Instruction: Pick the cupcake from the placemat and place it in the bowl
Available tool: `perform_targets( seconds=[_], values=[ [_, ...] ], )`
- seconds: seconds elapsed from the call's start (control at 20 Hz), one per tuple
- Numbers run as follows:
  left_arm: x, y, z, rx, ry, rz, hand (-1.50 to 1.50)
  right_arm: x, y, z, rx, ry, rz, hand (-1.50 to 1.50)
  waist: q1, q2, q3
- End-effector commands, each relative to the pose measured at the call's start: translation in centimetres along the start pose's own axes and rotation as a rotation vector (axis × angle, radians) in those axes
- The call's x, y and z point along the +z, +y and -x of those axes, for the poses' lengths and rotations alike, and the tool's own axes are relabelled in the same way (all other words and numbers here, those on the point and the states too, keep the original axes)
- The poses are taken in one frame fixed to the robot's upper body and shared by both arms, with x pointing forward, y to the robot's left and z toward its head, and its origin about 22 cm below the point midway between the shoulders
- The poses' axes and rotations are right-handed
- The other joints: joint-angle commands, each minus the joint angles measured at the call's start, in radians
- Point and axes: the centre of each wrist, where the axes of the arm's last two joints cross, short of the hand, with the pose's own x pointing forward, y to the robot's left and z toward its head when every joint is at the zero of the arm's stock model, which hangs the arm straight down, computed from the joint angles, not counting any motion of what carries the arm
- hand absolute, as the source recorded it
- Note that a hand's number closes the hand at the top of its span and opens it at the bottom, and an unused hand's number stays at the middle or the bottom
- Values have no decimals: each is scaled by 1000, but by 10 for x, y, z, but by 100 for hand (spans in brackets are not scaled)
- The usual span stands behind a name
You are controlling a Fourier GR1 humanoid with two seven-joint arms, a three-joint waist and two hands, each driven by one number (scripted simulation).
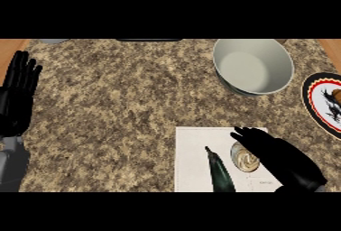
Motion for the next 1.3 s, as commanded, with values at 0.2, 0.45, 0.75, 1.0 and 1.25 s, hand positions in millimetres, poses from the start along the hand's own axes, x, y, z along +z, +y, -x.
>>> perform_targets(
  seconds=[0.2,0.45,0.75,1.0,1.25],
  values=[
    [-4,11,-1,0,-6,10,0,-17,22,14,-9,4,-24,-150,0,0,0],
    [-2,7,-4,7,10,4,0,-38,37,4,7,52,-40,-150,1,0,0],
    [-6,-1,0,2,1,0,0,-50,21,25,1,104,-59,-150,1,0,0],
    [-3,3,6,7,2,13,0,-42,36,41,33,5,61,150,-3,1,0],
    [-7,18,-14,-11,11,-3,0,-45,49,16,32,-17,95,150,-2,-1,0]
  ],
)
